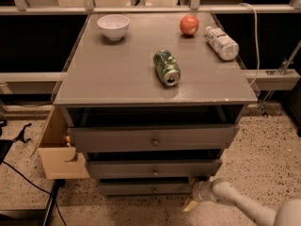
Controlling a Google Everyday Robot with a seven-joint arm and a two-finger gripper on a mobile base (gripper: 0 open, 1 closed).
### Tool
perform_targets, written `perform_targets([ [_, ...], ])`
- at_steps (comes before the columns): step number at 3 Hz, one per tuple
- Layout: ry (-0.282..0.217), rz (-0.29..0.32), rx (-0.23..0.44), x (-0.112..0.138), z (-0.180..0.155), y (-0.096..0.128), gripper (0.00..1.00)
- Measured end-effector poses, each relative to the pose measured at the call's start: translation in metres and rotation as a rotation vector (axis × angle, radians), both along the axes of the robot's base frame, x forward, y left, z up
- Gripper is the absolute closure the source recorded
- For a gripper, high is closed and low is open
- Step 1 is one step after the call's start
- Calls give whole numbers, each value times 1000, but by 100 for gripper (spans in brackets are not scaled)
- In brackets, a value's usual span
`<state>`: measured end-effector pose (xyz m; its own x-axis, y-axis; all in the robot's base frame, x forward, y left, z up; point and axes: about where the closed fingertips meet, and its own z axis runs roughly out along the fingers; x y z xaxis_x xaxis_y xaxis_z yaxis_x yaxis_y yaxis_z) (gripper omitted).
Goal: Open bottom drawer
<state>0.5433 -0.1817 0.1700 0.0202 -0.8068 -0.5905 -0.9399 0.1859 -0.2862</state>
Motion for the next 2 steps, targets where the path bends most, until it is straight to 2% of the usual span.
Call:
perform_targets([
  [2, 100, -32, -43, 14, -16, -4, 0],
])
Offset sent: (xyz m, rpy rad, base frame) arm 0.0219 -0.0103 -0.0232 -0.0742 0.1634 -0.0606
